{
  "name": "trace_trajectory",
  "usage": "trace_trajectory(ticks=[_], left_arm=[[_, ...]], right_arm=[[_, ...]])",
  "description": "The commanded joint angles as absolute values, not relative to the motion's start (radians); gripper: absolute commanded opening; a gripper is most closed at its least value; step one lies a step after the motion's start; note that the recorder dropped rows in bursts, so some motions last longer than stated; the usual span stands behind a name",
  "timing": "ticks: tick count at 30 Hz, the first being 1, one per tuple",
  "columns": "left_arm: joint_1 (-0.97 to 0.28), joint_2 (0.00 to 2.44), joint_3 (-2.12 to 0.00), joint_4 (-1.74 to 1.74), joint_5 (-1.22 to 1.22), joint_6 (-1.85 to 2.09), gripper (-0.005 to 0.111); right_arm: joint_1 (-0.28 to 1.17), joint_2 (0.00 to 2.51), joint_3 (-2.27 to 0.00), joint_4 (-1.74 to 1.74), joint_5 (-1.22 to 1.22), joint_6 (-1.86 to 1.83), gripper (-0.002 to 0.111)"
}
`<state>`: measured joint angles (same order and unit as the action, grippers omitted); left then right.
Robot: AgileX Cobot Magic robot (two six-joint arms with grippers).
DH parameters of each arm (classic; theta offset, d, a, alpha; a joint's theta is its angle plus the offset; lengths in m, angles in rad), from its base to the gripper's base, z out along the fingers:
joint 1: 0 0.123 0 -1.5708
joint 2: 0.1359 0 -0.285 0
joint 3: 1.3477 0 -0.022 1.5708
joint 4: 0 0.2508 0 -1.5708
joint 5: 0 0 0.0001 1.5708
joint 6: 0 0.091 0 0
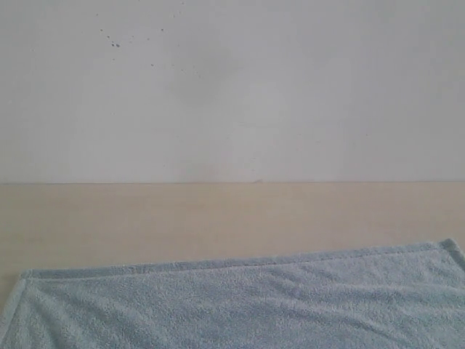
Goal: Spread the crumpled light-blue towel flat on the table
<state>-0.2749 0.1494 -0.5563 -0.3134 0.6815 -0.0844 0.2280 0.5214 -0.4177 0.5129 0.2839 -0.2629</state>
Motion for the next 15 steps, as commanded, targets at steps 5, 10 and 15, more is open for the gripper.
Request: trace_trajectory(ticks=[5, 10, 15], left_arm=[[-0.28, 0.009, -0.552, -0.264, 0.877, -0.071, 0.004], [-0.28, 0.0, -0.552, -0.264, 0.953, -0.071, 0.004], [-0.28, 0.0, -0.552, -0.265, 0.997, -0.071, 0.004]], right_arm=[[0.23, 0.473, -0.417, 0.513, 0.395, -0.232, 0.009], [0.23, 0.473, -0.417, 0.513, 0.388, -0.232, 0.009], [0.23, 0.473, -0.417, 0.513, 0.388, -0.232, 0.009]])
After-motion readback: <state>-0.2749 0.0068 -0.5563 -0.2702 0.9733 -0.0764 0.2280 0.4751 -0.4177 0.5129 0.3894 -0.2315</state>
